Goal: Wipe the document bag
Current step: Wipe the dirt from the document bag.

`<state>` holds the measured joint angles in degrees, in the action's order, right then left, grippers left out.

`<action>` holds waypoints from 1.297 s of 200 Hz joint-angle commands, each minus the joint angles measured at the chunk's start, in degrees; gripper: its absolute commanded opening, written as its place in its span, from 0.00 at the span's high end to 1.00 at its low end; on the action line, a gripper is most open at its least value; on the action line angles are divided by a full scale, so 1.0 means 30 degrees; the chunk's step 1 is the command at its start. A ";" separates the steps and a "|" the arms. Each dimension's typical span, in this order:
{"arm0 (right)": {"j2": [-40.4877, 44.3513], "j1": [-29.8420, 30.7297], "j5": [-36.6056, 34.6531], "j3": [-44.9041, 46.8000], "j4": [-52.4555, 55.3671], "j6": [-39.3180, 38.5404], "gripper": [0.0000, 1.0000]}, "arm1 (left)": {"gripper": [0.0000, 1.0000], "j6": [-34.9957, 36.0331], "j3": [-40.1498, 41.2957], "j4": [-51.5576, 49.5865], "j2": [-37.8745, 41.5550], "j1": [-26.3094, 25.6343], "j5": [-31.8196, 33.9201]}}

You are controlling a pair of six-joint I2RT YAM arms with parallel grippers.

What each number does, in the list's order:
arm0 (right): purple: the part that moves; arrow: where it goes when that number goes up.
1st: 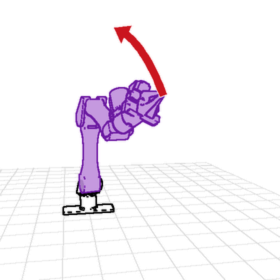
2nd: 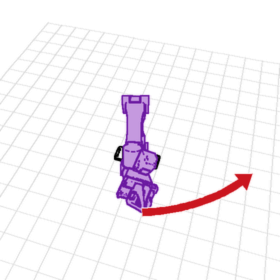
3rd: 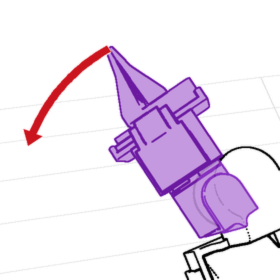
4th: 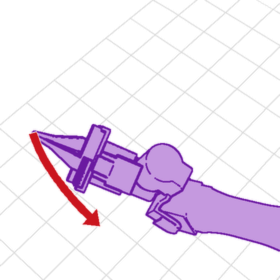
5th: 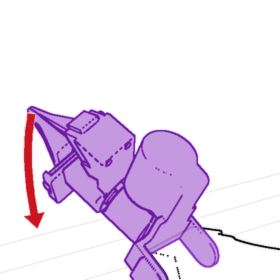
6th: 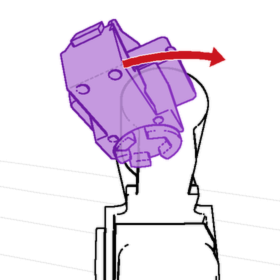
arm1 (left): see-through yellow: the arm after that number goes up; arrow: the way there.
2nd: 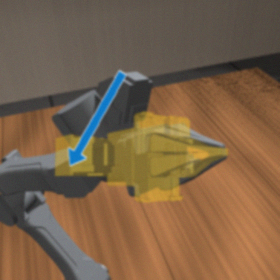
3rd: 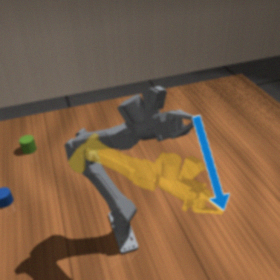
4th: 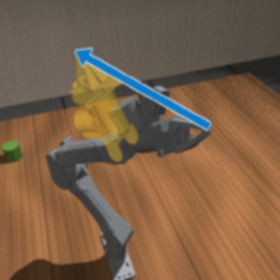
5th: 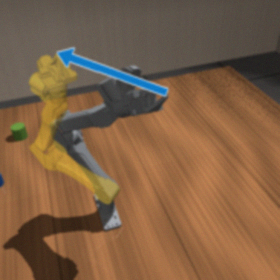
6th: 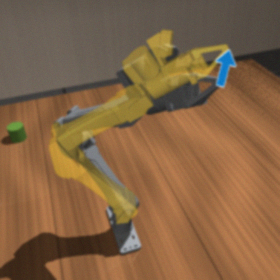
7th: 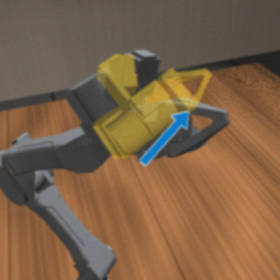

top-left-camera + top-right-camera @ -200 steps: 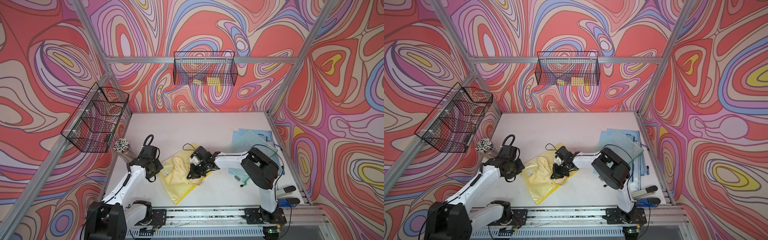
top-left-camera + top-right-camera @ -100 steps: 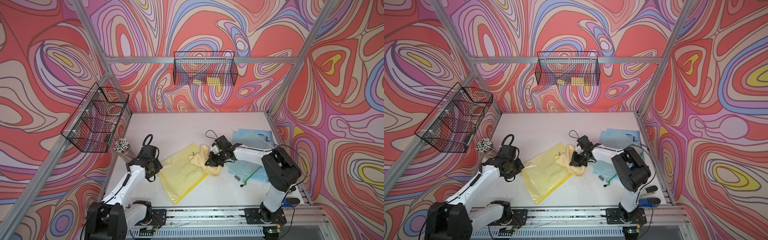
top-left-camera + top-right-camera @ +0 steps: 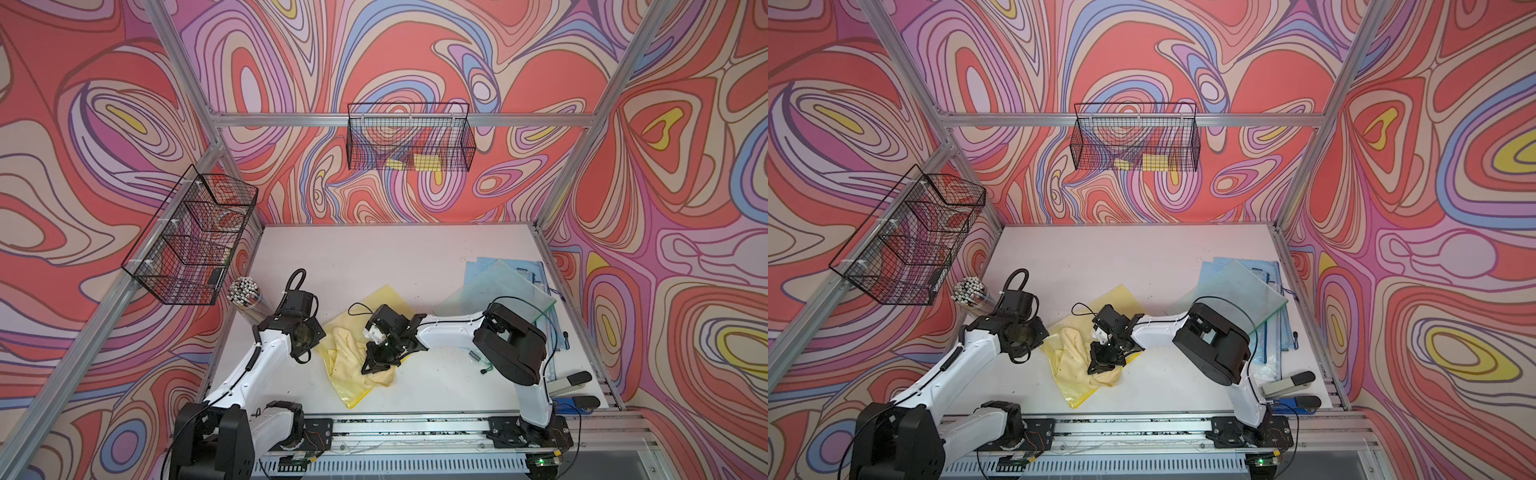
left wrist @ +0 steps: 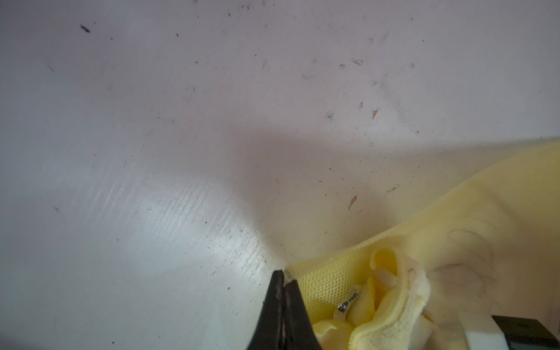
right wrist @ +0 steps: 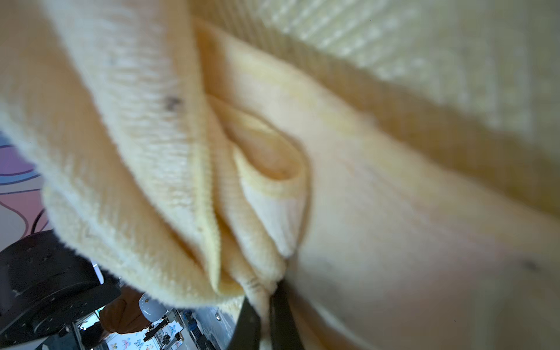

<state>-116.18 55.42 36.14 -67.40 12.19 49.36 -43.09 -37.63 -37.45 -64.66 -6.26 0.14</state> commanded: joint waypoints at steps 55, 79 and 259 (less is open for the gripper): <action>0.4313 -0.8596 -0.3057 0.5561 0.3670 -0.3439 1.00 | 1.00 0.0210 -0.0440 -0.0602 0.0129 0.0201 0.0453; 0.4772 -0.9393 -0.3213 0.4398 0.4663 -0.4340 1.00 | 1.00 0.0133 -0.0327 -0.0527 0.0200 0.0242 0.0271; 0.2069 -0.7650 -0.0853 0.3687 0.2098 -0.2733 1.00 | 1.00 0.0151 -0.0460 -0.0450 0.0105 0.0315 0.0232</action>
<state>-112.29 41.93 38.06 -61.65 12.84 44.62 -43.07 -37.63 -37.50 -64.69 -5.89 -0.19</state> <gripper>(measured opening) 0.052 0.050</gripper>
